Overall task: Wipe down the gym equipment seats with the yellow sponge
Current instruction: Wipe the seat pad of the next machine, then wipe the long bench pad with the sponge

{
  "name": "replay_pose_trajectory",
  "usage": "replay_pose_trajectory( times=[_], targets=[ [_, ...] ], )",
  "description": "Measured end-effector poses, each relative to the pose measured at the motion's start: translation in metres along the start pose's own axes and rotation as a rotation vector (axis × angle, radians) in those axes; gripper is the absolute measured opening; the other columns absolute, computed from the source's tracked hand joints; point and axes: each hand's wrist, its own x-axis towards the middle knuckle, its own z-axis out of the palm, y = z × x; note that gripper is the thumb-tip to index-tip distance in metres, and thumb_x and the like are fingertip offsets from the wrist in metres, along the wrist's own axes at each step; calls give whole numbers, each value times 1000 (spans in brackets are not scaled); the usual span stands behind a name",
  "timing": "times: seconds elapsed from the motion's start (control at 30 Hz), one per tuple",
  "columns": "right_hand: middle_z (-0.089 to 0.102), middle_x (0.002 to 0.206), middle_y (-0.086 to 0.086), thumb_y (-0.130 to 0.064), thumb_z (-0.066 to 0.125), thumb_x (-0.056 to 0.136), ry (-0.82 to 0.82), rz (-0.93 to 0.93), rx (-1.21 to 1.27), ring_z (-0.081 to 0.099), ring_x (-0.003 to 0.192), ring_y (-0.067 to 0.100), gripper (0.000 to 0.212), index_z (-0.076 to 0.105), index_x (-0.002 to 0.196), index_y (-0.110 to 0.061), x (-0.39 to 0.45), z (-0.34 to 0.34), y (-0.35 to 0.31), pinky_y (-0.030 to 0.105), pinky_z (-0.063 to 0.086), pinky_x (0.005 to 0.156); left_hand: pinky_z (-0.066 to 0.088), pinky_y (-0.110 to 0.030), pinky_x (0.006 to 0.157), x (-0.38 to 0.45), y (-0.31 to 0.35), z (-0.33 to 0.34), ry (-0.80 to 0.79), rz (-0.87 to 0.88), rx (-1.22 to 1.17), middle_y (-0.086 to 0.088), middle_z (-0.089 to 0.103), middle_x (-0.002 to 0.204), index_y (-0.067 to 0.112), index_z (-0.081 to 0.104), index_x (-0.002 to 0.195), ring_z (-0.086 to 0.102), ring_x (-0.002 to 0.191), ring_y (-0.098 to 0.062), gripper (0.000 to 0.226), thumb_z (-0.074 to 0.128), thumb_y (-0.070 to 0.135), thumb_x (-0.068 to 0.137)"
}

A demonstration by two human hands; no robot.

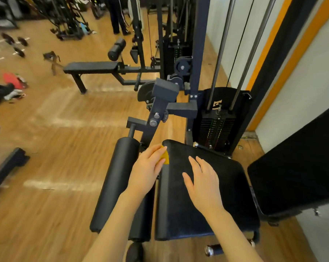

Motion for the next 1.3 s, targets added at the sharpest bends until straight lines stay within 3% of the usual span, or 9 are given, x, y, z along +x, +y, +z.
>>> replay_pose_trajectory(
  times=[0.1, 0.27, 0.43, 0.6, 0.9, 1.3],
  targets=[
    [36, 152, -2, -44, 44, 98, 9, -16, 101, 28, 141, 12, 56, 29, 149, -26, -8, -8, -19, 28, 22, 113, 45, -25, 95, -12, -4, -29, 55, -24, 6, -2, 55, 133, 13, 58, 132, 55, 116, -17, 38, 59, 17, 94],
    [42, 148, -6, -43, 47, 97, -22, -55, 231, 35, 137, 8, 54, 34, 147, -28, -14, -2, -62, 22, 24, 108, 50, -36, 97, -44, -39, -76, 69, -85, 24, -2, 54, 135, 15, 56, 133, 54, 119, -20, 38, 58, 19, 95],
    [42, 147, -7, -41, 50, 96, -82, -151, 264, 34, 137, 9, 54, 35, 146, -27, -7, 26, -133, 32, 29, 113, 46, -30, 97, -81, -104, -134, 98, -179, 83, -3, 55, 135, 14, 58, 131, 54, 119, -20, 39, 52, 30, 97],
    [43, 146, -7, -43, 49, 95, -77, -231, 275, 35, 136, 10, 54, 38, 145, -25, 9, 76, -230, 33, 31, 112, 36, -20, 98, -110, -180, -202, 116, -283, 126, 1, 52, 138, 16, 54, 135, 50, 123, -15, 41, 58, 26, 95],
    [29, 154, -5, -46, 40, 99, -108, -353, 133, 23, 142, 13, 54, 30, 149, -28, 38, 164, -418, 33, 20, 115, 41, -24, 95, -134, -333, -316, 124, -306, 178, 2, 54, 135, 16, 58, 130, 54, 119, -18, 39, 63, 24, 92],
    [20, 157, -4, -47, 35, 100, -195, -441, 16, 13, 145, 14, 55, 23, 151, -31, 116, 244, -553, 33, 13, 116, 41, -26, 97, -104, -474, -384, 195, -360, 146, -2, 54, 135, 14, 56, 132, 53, 121, -19, 41, 63, 24, 93]
  ],
)
